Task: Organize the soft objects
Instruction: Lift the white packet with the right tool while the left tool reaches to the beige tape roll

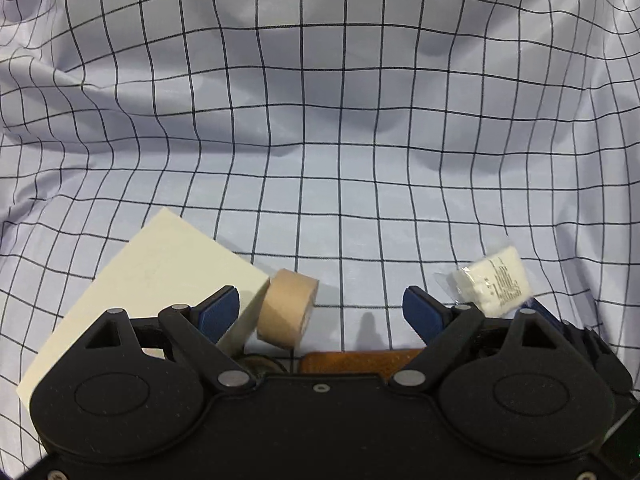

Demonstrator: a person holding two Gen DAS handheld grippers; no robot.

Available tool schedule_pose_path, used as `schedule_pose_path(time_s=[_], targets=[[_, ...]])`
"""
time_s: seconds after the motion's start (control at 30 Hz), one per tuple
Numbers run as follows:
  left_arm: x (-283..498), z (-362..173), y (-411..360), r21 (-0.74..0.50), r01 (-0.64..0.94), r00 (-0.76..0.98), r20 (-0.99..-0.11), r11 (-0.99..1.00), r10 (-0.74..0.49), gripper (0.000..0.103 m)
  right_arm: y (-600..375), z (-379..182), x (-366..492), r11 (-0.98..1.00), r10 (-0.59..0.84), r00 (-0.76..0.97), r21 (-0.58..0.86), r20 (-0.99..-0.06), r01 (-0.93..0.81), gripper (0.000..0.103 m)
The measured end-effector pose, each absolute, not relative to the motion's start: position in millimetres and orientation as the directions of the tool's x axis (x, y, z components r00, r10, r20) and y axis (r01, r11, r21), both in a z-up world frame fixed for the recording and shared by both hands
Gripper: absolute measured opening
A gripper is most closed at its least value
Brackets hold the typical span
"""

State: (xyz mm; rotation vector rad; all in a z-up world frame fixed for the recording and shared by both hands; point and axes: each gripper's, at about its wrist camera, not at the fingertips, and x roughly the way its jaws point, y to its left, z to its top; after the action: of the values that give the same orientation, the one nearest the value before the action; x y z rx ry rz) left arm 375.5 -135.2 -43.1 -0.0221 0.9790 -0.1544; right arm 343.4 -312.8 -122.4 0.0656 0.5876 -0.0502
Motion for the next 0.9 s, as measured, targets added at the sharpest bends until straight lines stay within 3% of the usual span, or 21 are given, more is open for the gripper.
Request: schedule_pose_path(time_s=[0.3,0.4,0.57,0.73,0.9], targets=[[376,-51,-154,-0.126,0.186,0.511,-0.835,0.974,-0.206,0.086,-313,-123,345,0.997,-0.026,0.829,0.051,-0.558,0.066,0.066],[374,-47,-162,-0.089,0.190,0.536,-0.825,0.978,-0.179,0.085,-314,-123,344,0.996,-0.025,0.829,0.053,-0.558,0.065,0.066],[382,-42,-161,-0.148,0.199,0.501,-0.834,0.969,-0.231,0.086,-314,-124,345,0.996,-0.024,0.829,0.054,-0.558,0.065,0.066],[381,-46,-164,-0.109,0.182,0.523,-0.831,0.977,-0.190,0.085,-314,-124,345,0.997,-0.024,0.829,0.053,-0.558,0.064,0.066],[385,-45,-178,-0.241,0.255,0.456,-0.824,0.936,-0.336,0.086,-314,-124,345,0.997,-0.023,0.830,0.054,-0.558,0.064,0.066]])
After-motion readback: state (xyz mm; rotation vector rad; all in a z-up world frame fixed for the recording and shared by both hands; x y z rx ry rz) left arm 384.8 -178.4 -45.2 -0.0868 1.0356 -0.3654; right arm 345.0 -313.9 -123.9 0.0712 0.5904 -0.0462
